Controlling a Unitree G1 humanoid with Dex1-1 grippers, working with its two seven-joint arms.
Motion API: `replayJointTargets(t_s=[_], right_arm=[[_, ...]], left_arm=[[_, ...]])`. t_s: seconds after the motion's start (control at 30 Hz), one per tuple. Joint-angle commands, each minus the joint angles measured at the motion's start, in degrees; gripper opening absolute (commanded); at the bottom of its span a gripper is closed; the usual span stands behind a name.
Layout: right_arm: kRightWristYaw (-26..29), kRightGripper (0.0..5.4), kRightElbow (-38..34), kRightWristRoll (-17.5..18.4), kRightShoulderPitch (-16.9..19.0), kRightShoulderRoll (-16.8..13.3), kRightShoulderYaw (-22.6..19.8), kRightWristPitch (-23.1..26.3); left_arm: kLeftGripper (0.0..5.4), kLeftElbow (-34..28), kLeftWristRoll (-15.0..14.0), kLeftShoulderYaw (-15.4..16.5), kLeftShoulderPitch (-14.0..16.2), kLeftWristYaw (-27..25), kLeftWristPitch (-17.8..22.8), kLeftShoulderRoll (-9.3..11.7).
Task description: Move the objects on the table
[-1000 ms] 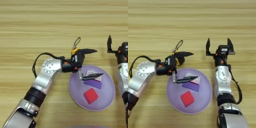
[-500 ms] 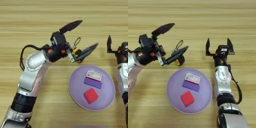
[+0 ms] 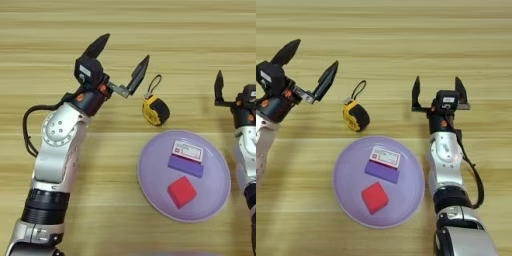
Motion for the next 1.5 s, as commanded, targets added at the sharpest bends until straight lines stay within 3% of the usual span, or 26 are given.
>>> replayJointTargets(t_s=[0.03,0.3,0.5,0.6,0.73,0.83,0.97,1.23,1.5], right_arm=[[-0.12,5.4,0.69,-0.26,-0.74,-0.01,0.05,0.37],[0.22,5.4,2.12,0.0,-1.33,-0.6,-0.18,-0.1],[0.37,5.4,2.63,-0.01,-1.32,-0.95,-0.28,-0.58],[0.3,5.4,2.54,-0.11,-1.13,-1.01,-0.22,-0.73],[-0.14,5.4,2.21,-0.65,-0.75,-0.81,0.05,-0.97],[-0.53,5.4,2.07,-1.11,-0.67,-0.63,0.26,-1.13],[-0.97,5.4,1.96,-1.53,-0.7,-0.22,0.41,-1.31],[-1.96,5.4,0.64,-2.32,-0.31,0.51,1.06,-1.14],[-2.91,5.4,-2.01,-3.07,0.75,1.29,1.79,-0.37]], left_arm=[[5.39,5.17,4.41,1.3,2.22,2.82,-5.47,1.38],[5.39,16.46,10.11,4.08,2.66,11.2,-15.78,1.42],[5.39,20.04,8.87,5.33,2.83,12.71,-18.18,1.96],[5.39,19.35,7.21,5.02,4.26,10.6,-17.98,2.79],[5.39,13.93,1.43,1.98,5.61,1.47,-15.59,4.66],[5.39,10.55,-3.55,-0.04,3.97,-6.17,-11.18,6.85],[5.39,8.56,-6.29,0.12,1.46,-9.22,-8.09,7.48],[5.39,4.6,-10.84,-0.13,-0.39,-16.2,-4.43,9.33],[5.39,4.11,-17.81,-2.63,-4.53,-29.8,4.87,12.75]])
